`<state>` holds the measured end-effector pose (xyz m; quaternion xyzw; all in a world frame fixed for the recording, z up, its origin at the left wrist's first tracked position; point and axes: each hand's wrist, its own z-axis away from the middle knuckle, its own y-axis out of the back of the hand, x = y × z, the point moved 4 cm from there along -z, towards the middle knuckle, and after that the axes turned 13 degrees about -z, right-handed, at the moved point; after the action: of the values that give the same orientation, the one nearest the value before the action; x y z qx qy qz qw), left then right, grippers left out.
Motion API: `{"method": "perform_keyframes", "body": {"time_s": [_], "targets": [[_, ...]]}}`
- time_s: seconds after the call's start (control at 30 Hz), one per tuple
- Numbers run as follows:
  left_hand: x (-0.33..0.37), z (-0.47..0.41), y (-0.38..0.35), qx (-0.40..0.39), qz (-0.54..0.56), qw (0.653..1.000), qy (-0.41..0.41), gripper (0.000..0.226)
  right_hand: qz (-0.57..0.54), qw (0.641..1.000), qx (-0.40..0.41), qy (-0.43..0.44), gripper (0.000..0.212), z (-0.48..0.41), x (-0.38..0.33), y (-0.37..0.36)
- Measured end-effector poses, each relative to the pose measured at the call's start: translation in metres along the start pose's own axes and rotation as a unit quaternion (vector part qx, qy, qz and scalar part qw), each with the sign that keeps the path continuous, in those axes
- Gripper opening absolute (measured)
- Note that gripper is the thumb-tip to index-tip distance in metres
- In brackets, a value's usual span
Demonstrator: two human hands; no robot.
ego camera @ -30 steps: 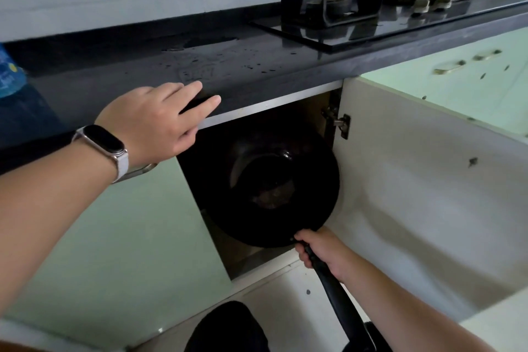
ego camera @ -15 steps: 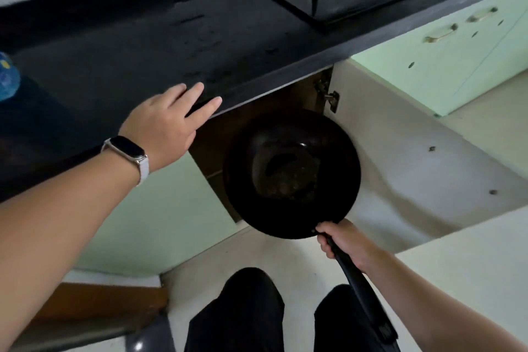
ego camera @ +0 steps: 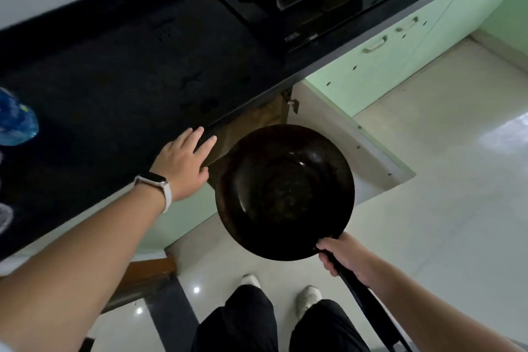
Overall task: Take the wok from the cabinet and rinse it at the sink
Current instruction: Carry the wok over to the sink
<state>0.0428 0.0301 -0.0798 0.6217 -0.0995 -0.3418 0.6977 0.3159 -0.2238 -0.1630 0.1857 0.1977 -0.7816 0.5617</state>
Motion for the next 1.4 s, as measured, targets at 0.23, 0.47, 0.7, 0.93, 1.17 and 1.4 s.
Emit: {"method": "perform_keyframes", "body": {"time_s": [0.23, 0.47, 0.7, 0.93, 1.17, 1.4], "targets": [[0.012, 0.040, 0.050, -0.105, 0.258, 0.959, 0.059, 0.074, -0.016, 1.000, 0.007, 0.017, 0.019, 0.096, -0.025, -0.002], [0.028, 0.060, 0.128, -0.097, 0.440, 0.890, 0.069, 0.073, -0.048, 0.996, 0.023, 0.064, 0.022, 0.173, -0.056, -0.011], [0.041, 0.060, 0.170, -0.063, 0.578, 0.803, 0.128, 0.055, -0.098, 0.988, 0.058, 0.103, 0.021, 0.211, -0.062, -0.003], [0.082, 0.043, 0.195, -0.064, 0.677, 0.719, 0.143, 0.028, -0.170, 0.975, 0.063, 0.129, 0.022, 0.215, -0.075, 0.027], [0.144, -0.005, 0.231, -0.054, 0.737, 0.657, 0.152, 0.041, -0.195, 0.968, 0.051, 0.151, 0.022, 0.198, -0.112, 0.098], [0.217, -0.066, 0.283, -0.043, 0.740, 0.647, 0.180, 0.045, -0.196, 0.969, 0.020, 0.150, 0.023, 0.179, -0.166, 0.204]]}}
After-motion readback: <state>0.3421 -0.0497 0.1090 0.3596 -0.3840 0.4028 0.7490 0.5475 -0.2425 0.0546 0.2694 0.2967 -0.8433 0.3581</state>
